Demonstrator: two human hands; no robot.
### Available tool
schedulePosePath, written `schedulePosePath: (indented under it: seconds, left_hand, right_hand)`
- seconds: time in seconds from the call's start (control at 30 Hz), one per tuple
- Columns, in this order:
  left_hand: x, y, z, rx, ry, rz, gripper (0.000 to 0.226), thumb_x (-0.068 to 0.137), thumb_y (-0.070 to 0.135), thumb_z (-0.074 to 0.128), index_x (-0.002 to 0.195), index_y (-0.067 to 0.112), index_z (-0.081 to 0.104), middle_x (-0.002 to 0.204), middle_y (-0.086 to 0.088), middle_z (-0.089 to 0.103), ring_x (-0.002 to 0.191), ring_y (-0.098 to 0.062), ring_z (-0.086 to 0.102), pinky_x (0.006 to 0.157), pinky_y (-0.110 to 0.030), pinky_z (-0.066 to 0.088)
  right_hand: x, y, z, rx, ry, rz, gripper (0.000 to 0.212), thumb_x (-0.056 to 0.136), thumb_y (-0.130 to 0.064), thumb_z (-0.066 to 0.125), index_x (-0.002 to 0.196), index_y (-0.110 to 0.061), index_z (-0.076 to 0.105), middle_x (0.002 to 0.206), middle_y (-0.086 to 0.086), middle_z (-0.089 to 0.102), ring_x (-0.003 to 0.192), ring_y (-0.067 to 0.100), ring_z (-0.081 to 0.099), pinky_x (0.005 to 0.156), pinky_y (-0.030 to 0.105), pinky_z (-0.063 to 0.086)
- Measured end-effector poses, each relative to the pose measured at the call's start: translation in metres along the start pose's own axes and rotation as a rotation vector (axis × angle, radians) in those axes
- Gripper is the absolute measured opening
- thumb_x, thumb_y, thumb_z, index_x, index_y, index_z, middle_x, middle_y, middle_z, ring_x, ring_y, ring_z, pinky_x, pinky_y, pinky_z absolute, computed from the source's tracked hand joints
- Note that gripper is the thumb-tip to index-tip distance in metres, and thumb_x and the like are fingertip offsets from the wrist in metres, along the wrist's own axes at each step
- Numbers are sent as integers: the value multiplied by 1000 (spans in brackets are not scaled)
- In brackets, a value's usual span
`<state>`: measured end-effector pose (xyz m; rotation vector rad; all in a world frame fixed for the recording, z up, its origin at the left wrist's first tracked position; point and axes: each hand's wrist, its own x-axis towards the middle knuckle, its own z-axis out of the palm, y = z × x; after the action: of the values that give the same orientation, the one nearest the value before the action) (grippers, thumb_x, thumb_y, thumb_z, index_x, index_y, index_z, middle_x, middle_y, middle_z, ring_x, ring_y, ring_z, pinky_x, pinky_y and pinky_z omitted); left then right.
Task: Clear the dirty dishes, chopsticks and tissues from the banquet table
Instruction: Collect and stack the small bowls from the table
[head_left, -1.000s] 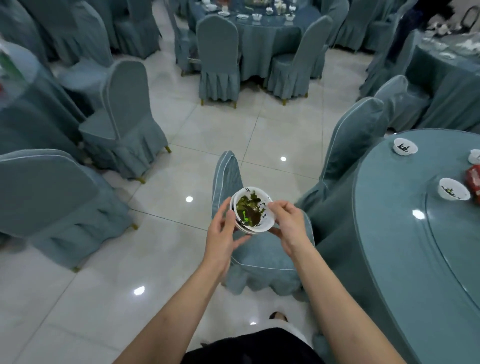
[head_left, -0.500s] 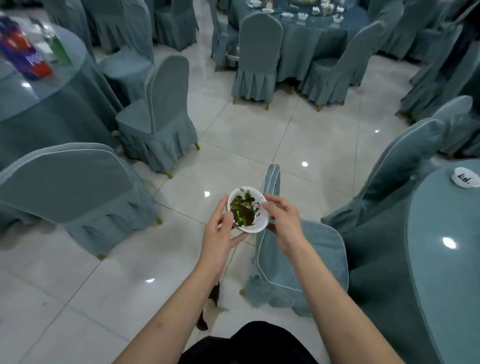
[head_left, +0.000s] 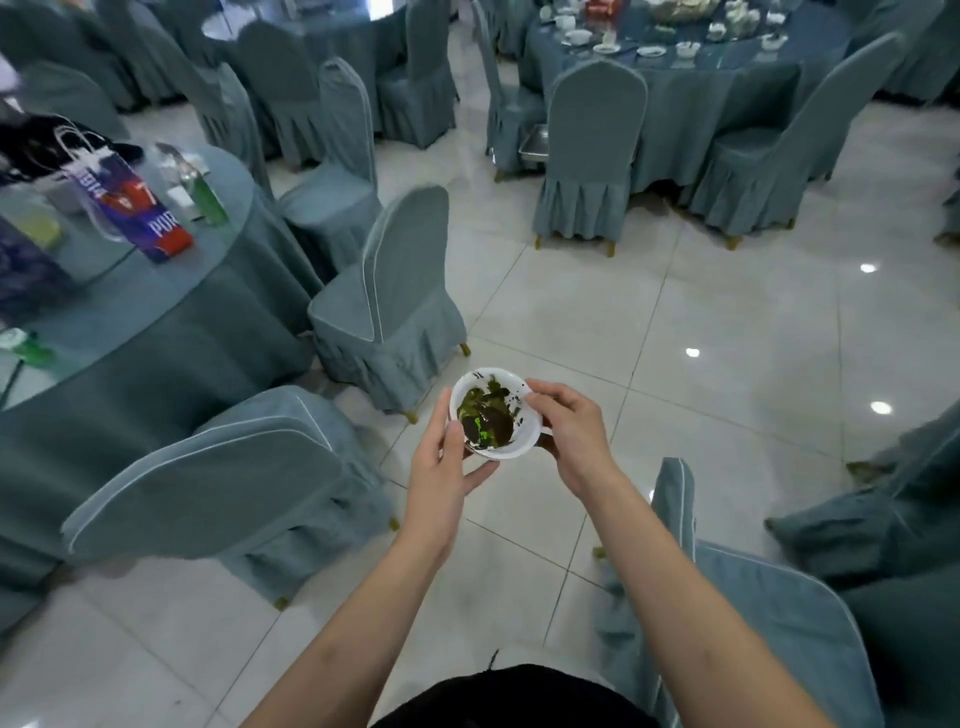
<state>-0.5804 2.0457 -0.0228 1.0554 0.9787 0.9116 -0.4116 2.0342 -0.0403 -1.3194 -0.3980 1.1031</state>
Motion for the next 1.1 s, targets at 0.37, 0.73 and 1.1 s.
schedulePosePath:
  seconds: [0.37,0.73,1.1]
  left_hand:
    - [157,4,69,40,-165,-103,37,111,30,43,144,41,53,138,3,61,123,-21,65,89,-42,61]
    - [347,20,207,108,-562,-150,41,111,27,40,149,44,45,147,3,52,129,-17,58,85,-35,62]
    - [434,24,338,193,-981,-230,42,112,23,38,149,41,46,145,10,53,130,-16,58,88,-36,61]
  right_hand:
    - [124,-46,-31,60,233,-29,16,95,-8,63,104,-10,77,105,11,76,86,24,72,66,35,58]
    - [260,-132,-93,171,628,-151,15,97,-10,63,105,-12,76,96,9,76,81,23,71,63,34,57]
    - [310,-176,-164,340,1031,-219,19,97,-10,60,109,-13,74,102,11,76,84,22,71,69,35,60]
